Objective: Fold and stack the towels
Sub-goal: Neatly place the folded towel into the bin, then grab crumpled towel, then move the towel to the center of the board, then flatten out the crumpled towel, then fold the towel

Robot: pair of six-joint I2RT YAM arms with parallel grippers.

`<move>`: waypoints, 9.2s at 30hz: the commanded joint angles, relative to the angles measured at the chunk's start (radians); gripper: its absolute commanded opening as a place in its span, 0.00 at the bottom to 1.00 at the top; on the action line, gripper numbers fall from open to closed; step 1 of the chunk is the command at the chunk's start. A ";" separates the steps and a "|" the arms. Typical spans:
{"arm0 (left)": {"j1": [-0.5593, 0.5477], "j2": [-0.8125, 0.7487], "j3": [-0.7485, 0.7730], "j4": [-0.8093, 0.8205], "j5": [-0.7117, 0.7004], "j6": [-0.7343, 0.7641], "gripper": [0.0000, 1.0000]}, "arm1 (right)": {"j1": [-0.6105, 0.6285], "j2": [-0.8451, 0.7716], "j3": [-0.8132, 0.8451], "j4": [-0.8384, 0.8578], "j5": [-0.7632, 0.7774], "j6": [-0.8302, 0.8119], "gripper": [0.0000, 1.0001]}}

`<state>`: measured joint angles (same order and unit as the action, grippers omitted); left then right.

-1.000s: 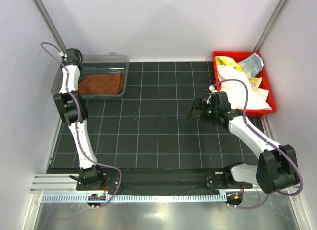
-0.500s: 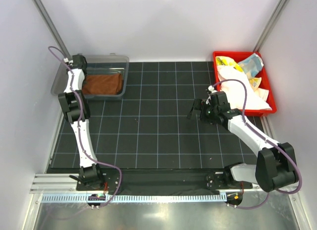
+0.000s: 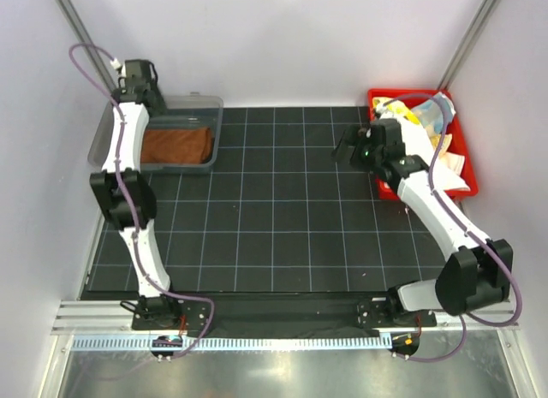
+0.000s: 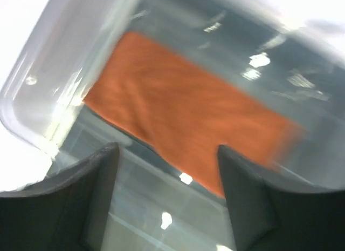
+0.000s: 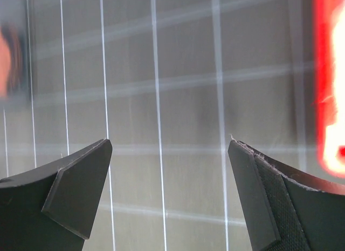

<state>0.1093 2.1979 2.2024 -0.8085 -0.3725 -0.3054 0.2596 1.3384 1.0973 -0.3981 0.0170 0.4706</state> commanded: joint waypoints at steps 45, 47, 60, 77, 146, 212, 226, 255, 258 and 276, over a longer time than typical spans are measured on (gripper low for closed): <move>-0.361 -0.963 -0.946 0.180 0.463 -0.290 1.00 | 0.074 -0.022 0.308 -0.044 -0.153 0.098 0.21; -0.359 -0.980 -0.951 0.161 0.451 -0.268 0.99 | 0.156 -0.117 0.120 -0.013 -0.189 0.126 0.22; -0.361 -1.001 -1.049 0.135 0.480 -0.222 0.97 | 0.533 -0.236 -0.473 0.203 -0.351 0.204 0.31; -0.580 -0.545 -0.681 0.195 0.468 -0.163 0.84 | 0.467 -0.317 -0.132 -0.234 0.313 0.257 0.77; -0.657 -0.154 -0.395 0.154 0.460 -0.138 0.00 | -0.392 -0.327 -0.575 0.368 -0.367 0.192 0.01; -0.792 -1.248 -0.333 0.466 0.647 -0.406 0.00 | -0.261 -0.559 0.763 0.275 -0.531 0.350 0.01; -0.790 -1.118 -0.110 0.296 0.399 -0.269 0.00 | -0.369 -0.420 0.901 0.148 -0.295 0.297 0.01; -0.392 -0.162 -0.105 0.983 0.259 0.008 0.00 | -0.286 0.841 1.084 0.918 -0.661 0.373 0.01; -0.370 -0.144 -0.130 0.976 0.280 0.005 0.00 | -0.284 0.863 1.035 0.979 -0.684 0.385 0.01; -0.373 -0.509 -0.812 0.982 0.561 -0.057 0.00 | -0.326 0.507 0.282 0.929 -0.741 0.146 0.01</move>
<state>-0.2558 1.7817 1.4483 0.0994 0.1303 -0.3420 -0.0601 1.9774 1.4288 0.4820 -0.7116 0.6971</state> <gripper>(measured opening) 0.035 0.117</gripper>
